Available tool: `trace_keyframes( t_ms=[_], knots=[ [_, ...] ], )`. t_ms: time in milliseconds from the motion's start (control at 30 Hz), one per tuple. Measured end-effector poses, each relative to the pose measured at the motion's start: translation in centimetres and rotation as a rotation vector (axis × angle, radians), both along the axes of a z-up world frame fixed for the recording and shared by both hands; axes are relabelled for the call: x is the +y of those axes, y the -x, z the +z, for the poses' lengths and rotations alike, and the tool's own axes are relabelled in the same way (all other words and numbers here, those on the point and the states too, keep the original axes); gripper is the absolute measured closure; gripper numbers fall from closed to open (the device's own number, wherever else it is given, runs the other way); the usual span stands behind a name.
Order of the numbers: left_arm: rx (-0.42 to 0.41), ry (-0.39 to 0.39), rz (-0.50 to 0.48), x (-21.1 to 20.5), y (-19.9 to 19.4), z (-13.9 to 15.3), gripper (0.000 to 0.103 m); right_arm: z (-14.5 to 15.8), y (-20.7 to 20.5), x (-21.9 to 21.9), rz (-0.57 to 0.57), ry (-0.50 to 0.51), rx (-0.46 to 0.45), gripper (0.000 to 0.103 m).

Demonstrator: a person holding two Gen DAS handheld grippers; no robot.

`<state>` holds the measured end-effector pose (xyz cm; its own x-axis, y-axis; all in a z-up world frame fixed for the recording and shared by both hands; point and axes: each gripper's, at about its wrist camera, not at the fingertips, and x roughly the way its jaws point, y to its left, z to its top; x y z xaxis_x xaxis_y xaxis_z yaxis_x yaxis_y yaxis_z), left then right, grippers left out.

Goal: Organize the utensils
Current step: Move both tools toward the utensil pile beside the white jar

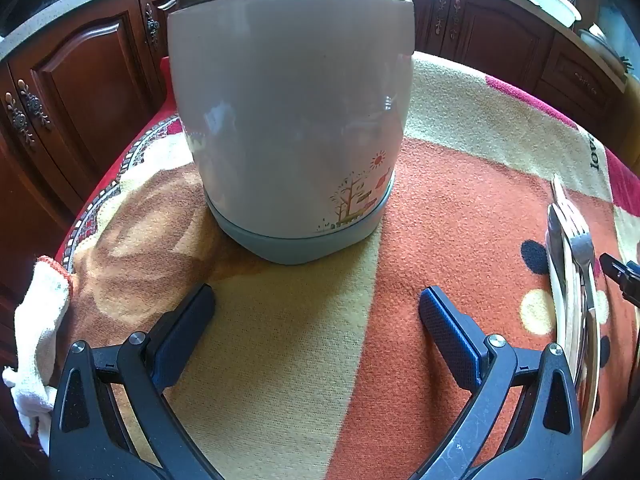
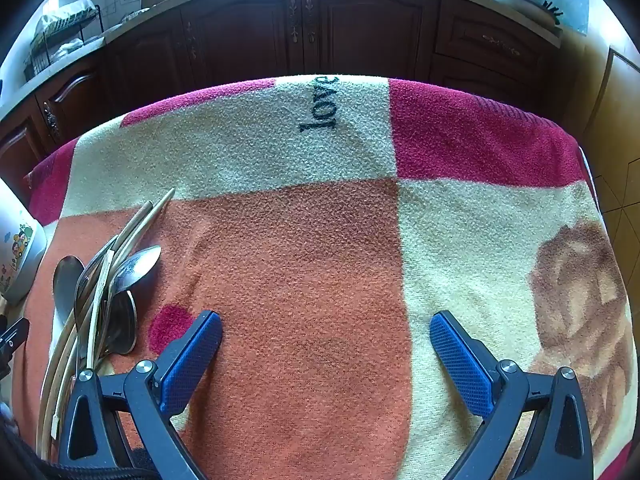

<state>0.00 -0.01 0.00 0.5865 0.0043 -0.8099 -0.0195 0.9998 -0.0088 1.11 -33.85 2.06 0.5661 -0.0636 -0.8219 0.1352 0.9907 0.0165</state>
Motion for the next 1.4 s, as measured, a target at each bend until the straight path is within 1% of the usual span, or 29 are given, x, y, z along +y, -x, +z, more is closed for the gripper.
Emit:
trace_keyframes(
  t_ms=[200,400,533,633,667,733,833,933,1067,1100,1200,1400],
  knots=[
    [0.0,0.0,0.003,-0.1,0.1,0.0,0.0,0.0,0.0,0.0,0.0,-0.002,0.002,0.0],
    [0.017,-0.001,0.013,-0.6,0.9,0.3,0.0,0.0,0.0,0.0,0.0,-0.002,0.002,0.0],
    [0.052,0.001,0.011,-0.6,2.0,0.0,0.0,0.1,0.5,0.1,0.001,-0.002,0.009,0.0],
    [0.073,0.008,0.014,-0.8,3.1,0.2,0.001,0.4,1.6,0.3,0.01,-0.004,0.039,0.0],
    [0.072,0.014,0.015,-0.6,4.0,0.3,0.001,0.6,2.1,0.5,0.011,-0.002,0.046,0.0],
    [0.071,0.024,0.012,-0.9,5.1,0.6,0.001,1.2,3.0,1.5,0.004,0.005,0.045,0.0],
    [0.042,0.047,0.008,-0.9,6.8,1.8,0.001,2.7,4.7,2.2,0.017,-0.014,0.009,0.0],
    [0.015,0.049,-0.001,-0.8,8.7,3.0,0.001,4.4,6.1,2.9,0.018,-0.037,-0.014,0.0],
    [-0.009,0.022,-0.002,-3.2,8.6,5.6,0.001,6.4,7.8,3.6,0.004,-0.072,-0.064,0.0],
    [-0.01,0.017,-0.002,-3.3,8.8,6.0,0.001,6.8,8.6,4.7,0.002,-0.072,-0.071,0.0],
    [-0.019,0.008,-0.003,-2.8,9.0,6.7,0.001,8.0,9.7,5.2,0.019,-0.081,-0.081,0.0],
    [-0.028,0.019,-0.004,-2.5,9.6,7.6,0.001,9.7,11.2,6.4,0.053,-0.037,-0.117,0.0]
  ],
)
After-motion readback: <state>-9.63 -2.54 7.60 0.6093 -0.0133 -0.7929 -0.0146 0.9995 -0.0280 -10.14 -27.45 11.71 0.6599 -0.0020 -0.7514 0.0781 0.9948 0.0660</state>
